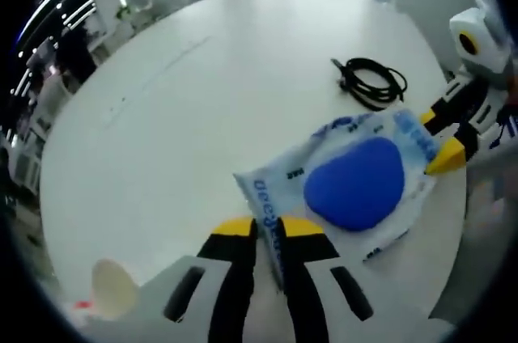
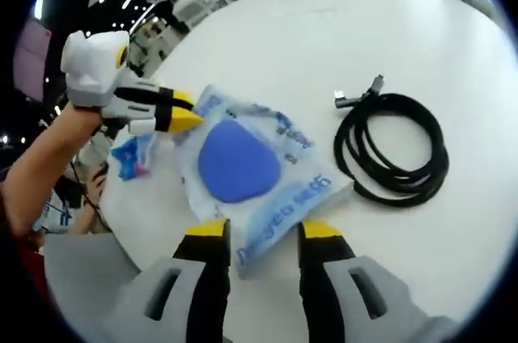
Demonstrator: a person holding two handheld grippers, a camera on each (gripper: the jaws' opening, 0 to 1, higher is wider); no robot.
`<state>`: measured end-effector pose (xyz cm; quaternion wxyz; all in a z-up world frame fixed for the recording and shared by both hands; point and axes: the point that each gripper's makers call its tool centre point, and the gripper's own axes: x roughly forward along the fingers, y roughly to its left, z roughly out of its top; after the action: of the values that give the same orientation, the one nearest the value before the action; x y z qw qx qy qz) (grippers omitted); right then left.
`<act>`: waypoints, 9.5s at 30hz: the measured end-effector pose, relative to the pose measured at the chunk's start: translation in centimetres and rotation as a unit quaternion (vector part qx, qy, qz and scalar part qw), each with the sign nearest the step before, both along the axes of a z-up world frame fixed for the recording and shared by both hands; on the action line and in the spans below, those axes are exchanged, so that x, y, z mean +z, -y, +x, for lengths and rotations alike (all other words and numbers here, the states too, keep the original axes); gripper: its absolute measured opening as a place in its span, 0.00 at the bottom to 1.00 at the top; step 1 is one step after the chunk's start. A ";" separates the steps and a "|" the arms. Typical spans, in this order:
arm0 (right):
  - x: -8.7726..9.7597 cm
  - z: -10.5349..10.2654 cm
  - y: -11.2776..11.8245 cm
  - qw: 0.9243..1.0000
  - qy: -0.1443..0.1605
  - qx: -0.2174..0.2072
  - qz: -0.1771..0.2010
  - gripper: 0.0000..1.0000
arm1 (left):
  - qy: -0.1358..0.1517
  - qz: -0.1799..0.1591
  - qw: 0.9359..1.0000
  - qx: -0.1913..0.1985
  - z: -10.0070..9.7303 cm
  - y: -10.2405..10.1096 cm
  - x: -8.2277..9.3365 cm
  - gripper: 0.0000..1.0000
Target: Arrange the tabletop items into an orderly group along one side of the table until the central work area is clear of visible clutter.
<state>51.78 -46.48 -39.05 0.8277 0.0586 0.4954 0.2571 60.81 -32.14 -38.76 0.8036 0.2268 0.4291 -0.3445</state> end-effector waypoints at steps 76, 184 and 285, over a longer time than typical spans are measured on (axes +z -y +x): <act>0.8 13.6 -1.2 0.995 0.018 0.092 -0.036 0.02 | -0.055 0.022 0.990 0.126 3.9 -4.0 1.1 0.00; 9.2 11.8 10.2 0.971 0.239 0.018 -0.015 0.93 | 0.050 -0.343 0.937 0.027 -2.8 10.8 11.7 0.91; 2.3 5.6 13.2 0.992 0.108 0.028 -0.060 0.04 | -0.160 -0.304 0.933 0.110 -7.1 20.0 1.9 0.07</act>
<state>57.34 -59.64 -36.72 0.8708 -0.0334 0.4191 0.2549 53.75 -52.18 -36.87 0.7878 -0.1352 0.4491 -0.3993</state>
